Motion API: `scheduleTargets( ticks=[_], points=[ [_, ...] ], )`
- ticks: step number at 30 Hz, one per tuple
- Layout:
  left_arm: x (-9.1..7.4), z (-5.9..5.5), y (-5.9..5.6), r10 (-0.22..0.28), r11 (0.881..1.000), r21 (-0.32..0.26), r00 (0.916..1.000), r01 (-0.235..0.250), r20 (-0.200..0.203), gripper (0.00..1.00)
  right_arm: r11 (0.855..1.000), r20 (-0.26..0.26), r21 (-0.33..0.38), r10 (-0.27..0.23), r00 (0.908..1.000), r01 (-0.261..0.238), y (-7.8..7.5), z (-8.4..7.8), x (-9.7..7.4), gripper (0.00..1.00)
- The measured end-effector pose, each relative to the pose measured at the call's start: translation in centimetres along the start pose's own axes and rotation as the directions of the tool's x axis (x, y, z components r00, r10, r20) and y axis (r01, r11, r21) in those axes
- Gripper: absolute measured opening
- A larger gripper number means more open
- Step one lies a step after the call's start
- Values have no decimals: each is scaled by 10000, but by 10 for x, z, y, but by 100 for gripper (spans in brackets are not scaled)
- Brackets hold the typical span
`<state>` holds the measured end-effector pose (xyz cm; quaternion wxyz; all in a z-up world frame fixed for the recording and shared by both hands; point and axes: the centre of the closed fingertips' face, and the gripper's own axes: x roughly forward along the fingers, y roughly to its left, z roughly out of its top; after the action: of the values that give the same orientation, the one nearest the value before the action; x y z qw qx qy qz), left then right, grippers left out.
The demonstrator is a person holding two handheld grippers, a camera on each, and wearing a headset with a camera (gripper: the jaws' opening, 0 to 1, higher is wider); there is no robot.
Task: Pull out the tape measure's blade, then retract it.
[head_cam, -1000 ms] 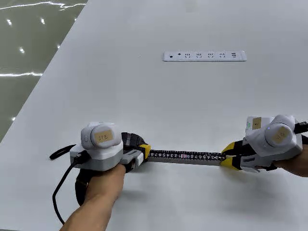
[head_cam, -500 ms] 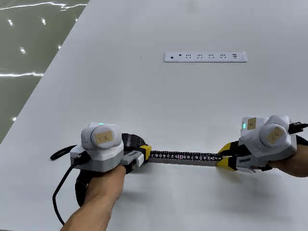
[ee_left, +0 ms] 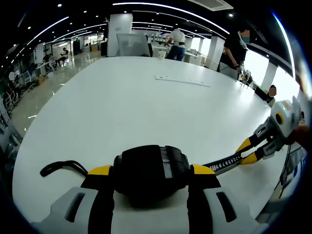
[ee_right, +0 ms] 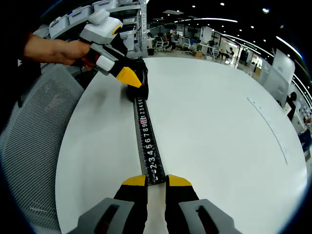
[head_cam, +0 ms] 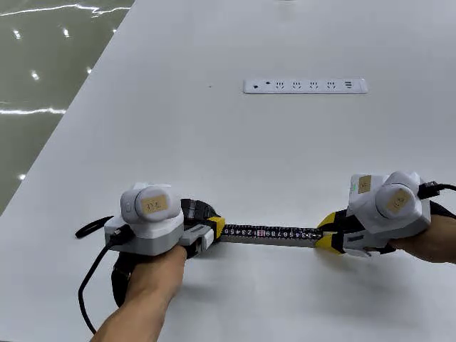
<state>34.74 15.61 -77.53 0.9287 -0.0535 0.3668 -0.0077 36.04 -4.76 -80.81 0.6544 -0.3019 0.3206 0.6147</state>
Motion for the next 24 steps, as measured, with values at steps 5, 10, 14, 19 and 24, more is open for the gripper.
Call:
scheduleTargets(
  ticks=[5,10,14,19,24],
  points=[
    [0,0,0,-11,10000,-6,10000,11,-5,55,10000,33,-11,18,10000,-18,0,3,3,9],
    [0,0,0,-25,10000,-19,10000,25,-8,55,10000,65,-34,66,10000,-66,1,7,6,9],
    [0,0,1,-33,10000,-28,10000,33,-12,55,9999,76,-58,85,9999,-85,1,10,8,9],
    [0,0,1,-48,10000,-26,10000,48,-23,55,9999,98,-76,116,9999,-115,2,14,11,9],
    [0,0,1,-56,10000,-35,10000,56,-32,55,9999,110,-95,140,9998,-139,2,17,13,9]
  ],
)
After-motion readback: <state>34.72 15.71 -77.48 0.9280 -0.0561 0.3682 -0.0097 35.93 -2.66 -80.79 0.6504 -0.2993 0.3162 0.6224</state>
